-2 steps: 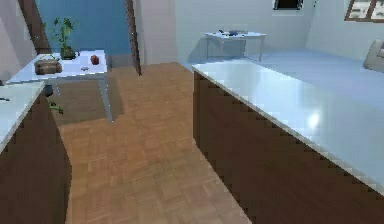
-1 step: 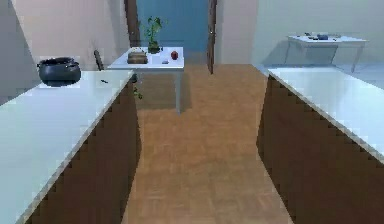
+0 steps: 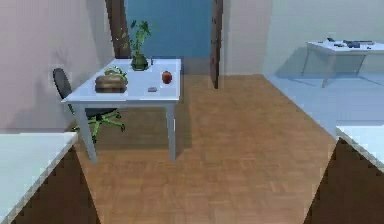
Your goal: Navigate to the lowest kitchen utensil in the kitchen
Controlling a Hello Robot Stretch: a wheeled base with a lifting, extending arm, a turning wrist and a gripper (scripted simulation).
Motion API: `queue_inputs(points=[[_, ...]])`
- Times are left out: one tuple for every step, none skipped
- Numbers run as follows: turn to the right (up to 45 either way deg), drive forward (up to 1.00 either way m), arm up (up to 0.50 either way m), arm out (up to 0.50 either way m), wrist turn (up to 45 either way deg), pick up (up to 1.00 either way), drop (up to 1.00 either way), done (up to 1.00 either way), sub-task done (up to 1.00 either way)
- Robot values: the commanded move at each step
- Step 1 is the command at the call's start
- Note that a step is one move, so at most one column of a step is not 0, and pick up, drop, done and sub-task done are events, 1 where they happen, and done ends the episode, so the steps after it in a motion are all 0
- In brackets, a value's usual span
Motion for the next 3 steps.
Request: queue_inputs(points=[[0.0, 1.0, 0.0, 0.0, 0.0, 0.0, 0.0, 0.0, 0.0], [-12.0, 0.0, 0.0, 0.0, 0.0, 0.0, 0.0, 0.0, 0.0], [0.0, 0.1, 0.0, 0.0, 0.0, 0.0, 0.0, 0.0, 0.0]])
